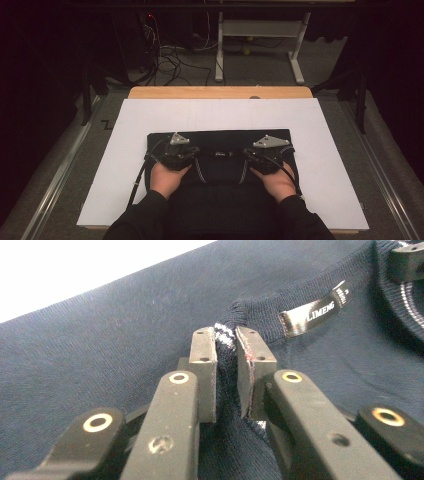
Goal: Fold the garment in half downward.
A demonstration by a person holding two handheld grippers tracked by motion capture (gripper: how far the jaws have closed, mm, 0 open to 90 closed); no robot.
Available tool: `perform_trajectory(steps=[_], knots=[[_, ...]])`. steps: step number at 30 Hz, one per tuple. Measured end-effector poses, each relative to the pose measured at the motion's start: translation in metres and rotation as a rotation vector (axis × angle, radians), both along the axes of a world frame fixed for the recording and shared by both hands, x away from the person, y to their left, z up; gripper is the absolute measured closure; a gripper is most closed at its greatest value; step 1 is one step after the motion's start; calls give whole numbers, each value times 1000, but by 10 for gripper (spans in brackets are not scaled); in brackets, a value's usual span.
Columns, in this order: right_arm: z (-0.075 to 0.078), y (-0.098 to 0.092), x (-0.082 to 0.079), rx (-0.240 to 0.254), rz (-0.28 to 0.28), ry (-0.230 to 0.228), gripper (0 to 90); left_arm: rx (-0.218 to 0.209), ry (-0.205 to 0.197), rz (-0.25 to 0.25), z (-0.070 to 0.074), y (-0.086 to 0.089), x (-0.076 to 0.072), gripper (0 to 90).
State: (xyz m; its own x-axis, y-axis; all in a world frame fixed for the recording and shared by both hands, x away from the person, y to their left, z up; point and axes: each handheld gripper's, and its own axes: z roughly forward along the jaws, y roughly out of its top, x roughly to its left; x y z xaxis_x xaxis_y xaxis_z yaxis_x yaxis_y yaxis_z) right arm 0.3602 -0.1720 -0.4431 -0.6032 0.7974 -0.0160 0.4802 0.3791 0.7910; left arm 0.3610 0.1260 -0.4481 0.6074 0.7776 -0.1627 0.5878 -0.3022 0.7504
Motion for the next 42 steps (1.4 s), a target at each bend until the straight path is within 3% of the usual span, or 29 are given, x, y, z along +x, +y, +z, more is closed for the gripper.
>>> perform_trajectory(steps=[9, 14, 20, 28, 31, 42], knots=[[-11, -5, -31, 63, 39, -68, 821, -49, -42, -48, -4, 11, -32, 758], [-2, -11, -47, 77, 65, -106, 820, -77, -74, -85, 1, 13, -51, 757], [6, -21, -69, 94, 88, -139, 820, -119, -77, -121, 8, 13, -67, 755], [10, -25, -98, 107, 131, -158, 816, -124, -107, -179, 16, 12, -100, 755], [9, -29, -107, 110, 154, -153, 812, -142, -98, -202, 17, 13, -113, 755], [4, -33, -135, 80, 201, -132, 812, -90, -78, -238, 7, 12, -144, 753]])
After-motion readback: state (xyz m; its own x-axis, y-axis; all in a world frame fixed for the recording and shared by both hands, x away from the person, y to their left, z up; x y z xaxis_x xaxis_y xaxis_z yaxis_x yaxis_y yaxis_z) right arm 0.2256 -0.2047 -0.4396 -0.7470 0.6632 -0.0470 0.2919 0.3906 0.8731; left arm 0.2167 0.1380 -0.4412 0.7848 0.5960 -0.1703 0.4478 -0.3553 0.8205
